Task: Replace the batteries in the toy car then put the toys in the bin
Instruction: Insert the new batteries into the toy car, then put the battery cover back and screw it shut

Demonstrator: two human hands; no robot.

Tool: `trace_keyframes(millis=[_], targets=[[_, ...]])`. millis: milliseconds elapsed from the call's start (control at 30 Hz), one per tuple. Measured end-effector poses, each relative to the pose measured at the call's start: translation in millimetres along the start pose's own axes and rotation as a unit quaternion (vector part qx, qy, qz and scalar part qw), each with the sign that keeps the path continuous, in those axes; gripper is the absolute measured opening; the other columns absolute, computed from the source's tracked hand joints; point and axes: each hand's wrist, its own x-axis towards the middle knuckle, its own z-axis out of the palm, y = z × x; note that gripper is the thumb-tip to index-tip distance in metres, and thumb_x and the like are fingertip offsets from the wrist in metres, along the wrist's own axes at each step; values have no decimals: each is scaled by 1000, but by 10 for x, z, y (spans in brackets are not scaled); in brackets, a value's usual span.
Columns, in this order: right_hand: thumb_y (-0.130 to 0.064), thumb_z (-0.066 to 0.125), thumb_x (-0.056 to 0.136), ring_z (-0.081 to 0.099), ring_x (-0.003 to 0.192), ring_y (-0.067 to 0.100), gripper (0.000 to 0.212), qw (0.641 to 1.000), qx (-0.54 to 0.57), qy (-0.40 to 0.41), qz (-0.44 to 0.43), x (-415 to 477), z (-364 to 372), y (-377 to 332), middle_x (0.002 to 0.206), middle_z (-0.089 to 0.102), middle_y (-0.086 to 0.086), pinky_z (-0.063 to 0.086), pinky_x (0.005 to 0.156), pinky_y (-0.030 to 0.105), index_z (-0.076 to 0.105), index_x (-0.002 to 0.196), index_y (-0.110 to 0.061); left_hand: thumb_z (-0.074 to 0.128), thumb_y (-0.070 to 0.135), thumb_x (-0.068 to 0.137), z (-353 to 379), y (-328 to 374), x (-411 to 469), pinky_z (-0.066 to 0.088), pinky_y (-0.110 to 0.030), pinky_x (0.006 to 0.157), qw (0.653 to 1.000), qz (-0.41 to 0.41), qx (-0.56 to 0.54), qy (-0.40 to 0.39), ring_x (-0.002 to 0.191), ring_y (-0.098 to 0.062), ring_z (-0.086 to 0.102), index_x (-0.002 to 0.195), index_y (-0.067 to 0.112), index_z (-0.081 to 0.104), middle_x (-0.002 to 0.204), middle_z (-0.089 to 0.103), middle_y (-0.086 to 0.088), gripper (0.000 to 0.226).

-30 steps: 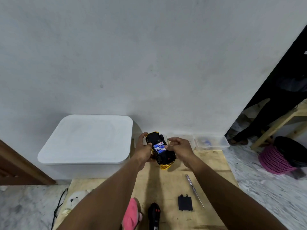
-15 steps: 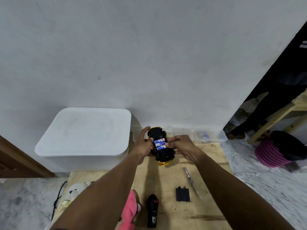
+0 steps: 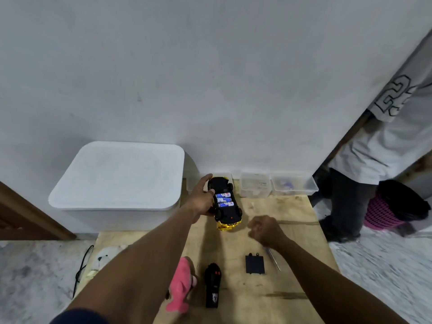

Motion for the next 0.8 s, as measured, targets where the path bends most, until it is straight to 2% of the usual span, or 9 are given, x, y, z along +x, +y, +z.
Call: trace_keyframes(millis=[67, 167, 333, 500, 533, 600, 667, 733, 800], targets=[[-22, 81, 76, 64, 96, 18, 38, 990, -110, -85, 10, -127, 81, 117, 109, 67, 3, 55, 85, 31, 68, 110, -14, 39, 9, 106, -30, -11, -12, 61, -53, 68, 1000, -2, -2, 1, 88, -39, 68, 143, 41, 41, 120, 61, -16, 50], [-29, 85, 69, 58, 108, 18, 53, 973, -170, -146, 46, -215, 167, 234, 125, 57, -1, 48, 85, 30, 63, 117, -24, 40, 9, 105, -57, -44, -44, 61, -55, 69, 1000, -4, 0, 0, 96, -41, 69, 143, 41, 41, 124, 60, -18, 50], [-29, 87, 67, 59, 100, 15, 53, 963, -217, -154, 51, -270, 283, 302, 120, 58, -2, 51, 82, 28, 63, 114, -31, 40, 9, 105, -77, -112, -92, 62, -44, 60, 1000, -2, 14, -3, 83, -29, 68, 145, 39, 39, 131, 55, -16, 50], [-26, 83, 72, 64, 101, 16, 46, 958, -236, -163, 11, -253, 277, 313, 114, 65, -1, 52, 85, 31, 68, 115, -26, 41, 11, 105, -104, -170, -123, 62, -46, 63, 999, -3, 31, -5, 92, -34, 69, 146, 40, 37, 135, 53, -17, 50], [-23, 82, 74, 66, 96, 12, 40, 963, -221, -156, -11, -238, 266, 324, 107, 68, -3, 52, 86, 29, 71, 112, -22, 41, 11, 105, -110, -167, -126, 62, -49, 67, 999, -4, 33, -5, 94, -36, 69, 146, 40, 37, 134, 54, -16, 50], [-12, 81, 75, 64, 72, -5, 22, 977, -151, -138, -60, -195, 191, 319, 85, 71, -6, 48, 84, 24, 78, 97, -13, 42, 10, 105, -121, -152, -134, 61, -54, 73, 999, -4, 33, -9, 92, -35, 69, 146, 40, 37, 130, 57, -15, 51], [-2, 80, 74, 59, 60, -14, 12, 989, -78, -85, -90, -96, 29, 270, 77, 74, -1, 52, 79, 24, 80, 84, -8, 42, 9, 105, -138, -129, -128, 61, -54, 73, 999, -1, 34, -12, 86, -30, 69, 145, 41, 38, 127, 59, -14, 51], [3, 76, 77, 62, 60, -12, 15, 997, 30, -24, -63, -14, -242, 82, 74, 75, -3, 55, 69, 26, 78, 85, -9, 43, 10, 105, -161, -113, -114, 61, -54, 72, 999, 3, 36, -10, 78, -26, 68, 145, 42, 39, 123, 61, -15, 51], [6, 71, 84, 66, 64, -4, 17, 984, 172, 22, -28, 51, -546, -202, 73, 74, -9, 51, 60, 17, 75, 90, -9, 43, 10, 104, -180, -103, -107, 61, -54, 72, 999, 6, 38, -12, 77, -26, 68, 145, 41, 40, 122, 62, -15, 51]])
